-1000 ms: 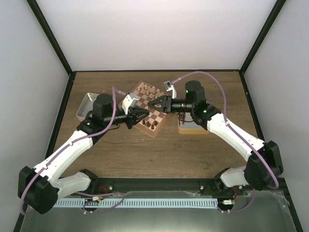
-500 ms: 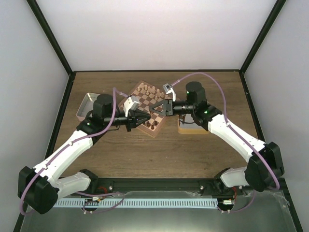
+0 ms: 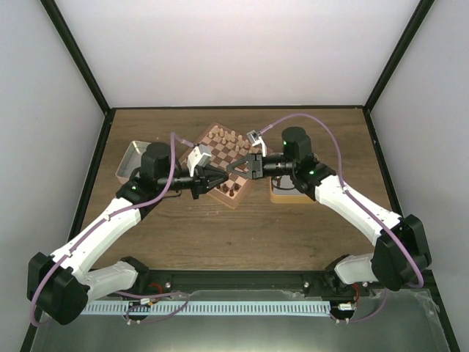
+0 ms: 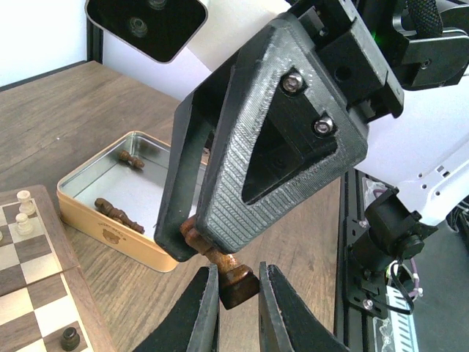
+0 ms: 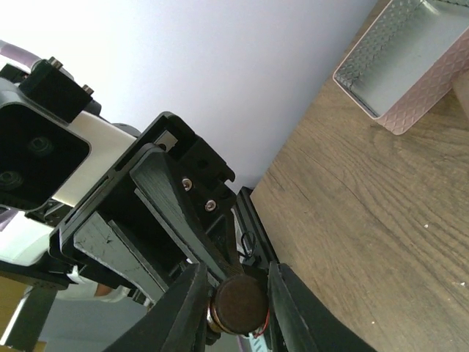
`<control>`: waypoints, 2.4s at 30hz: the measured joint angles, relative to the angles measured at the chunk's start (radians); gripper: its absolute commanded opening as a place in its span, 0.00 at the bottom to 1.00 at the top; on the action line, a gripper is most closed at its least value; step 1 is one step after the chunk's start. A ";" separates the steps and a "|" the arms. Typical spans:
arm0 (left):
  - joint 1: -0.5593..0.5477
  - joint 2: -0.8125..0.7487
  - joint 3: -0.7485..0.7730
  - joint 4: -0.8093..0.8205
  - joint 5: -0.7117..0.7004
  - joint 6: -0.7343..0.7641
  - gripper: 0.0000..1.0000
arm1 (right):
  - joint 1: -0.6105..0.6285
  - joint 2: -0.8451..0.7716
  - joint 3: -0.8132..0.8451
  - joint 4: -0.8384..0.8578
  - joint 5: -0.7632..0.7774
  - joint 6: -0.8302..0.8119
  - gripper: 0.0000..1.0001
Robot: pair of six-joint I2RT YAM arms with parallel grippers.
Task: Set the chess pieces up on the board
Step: Place the chess piece on the chessboard.
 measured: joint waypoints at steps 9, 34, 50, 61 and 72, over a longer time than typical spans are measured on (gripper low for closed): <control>0.000 -0.002 0.000 0.027 -0.021 -0.033 0.64 | 0.000 -0.012 -0.079 0.161 0.013 0.122 0.06; -0.004 0.089 -0.165 0.557 -0.219 -0.634 0.43 | 0.000 0.030 -0.221 0.533 0.280 0.745 0.13; -0.010 0.125 -0.122 0.504 -0.211 -0.635 0.13 | 0.000 0.037 -0.221 0.525 0.280 0.753 0.14; -0.010 0.123 -0.038 0.256 -0.290 -0.507 0.10 | 0.000 0.033 -0.184 0.412 0.321 0.644 0.56; 0.196 0.271 0.193 -0.390 -0.510 -0.241 0.11 | -0.007 -0.151 -0.256 0.101 0.596 0.481 0.58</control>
